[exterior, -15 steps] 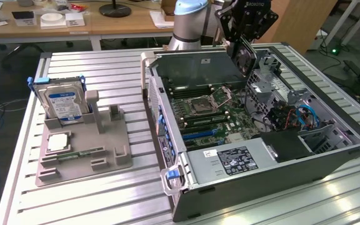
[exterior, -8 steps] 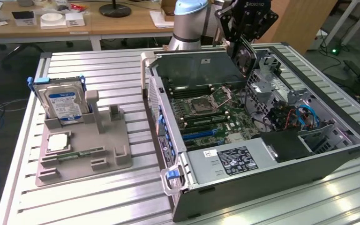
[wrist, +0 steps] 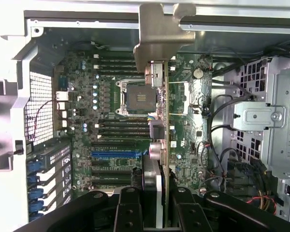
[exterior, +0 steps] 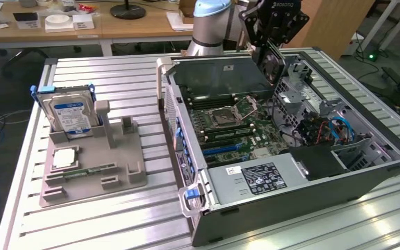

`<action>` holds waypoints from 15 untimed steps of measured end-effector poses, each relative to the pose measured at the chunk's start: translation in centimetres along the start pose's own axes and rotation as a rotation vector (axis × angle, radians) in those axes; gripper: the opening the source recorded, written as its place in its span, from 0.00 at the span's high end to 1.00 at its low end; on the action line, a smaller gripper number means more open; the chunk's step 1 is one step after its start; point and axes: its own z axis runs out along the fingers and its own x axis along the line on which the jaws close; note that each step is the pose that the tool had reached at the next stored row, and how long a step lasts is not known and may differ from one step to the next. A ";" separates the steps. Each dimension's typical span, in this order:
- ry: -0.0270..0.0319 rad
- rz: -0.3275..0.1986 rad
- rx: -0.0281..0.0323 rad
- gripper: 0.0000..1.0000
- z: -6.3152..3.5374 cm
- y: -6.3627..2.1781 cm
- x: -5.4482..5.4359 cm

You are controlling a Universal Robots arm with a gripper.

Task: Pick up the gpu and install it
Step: 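Insert the gpu into the slot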

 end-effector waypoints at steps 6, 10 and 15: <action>-0.0004 -0.041 -0.0006 0.72 0.00 0.00 0.0; -0.0008 -0.077 -0.0010 0.72 0.00 0.00 0.0; -0.0012 -0.117 -0.0015 0.72 0.00 -0.02 0.0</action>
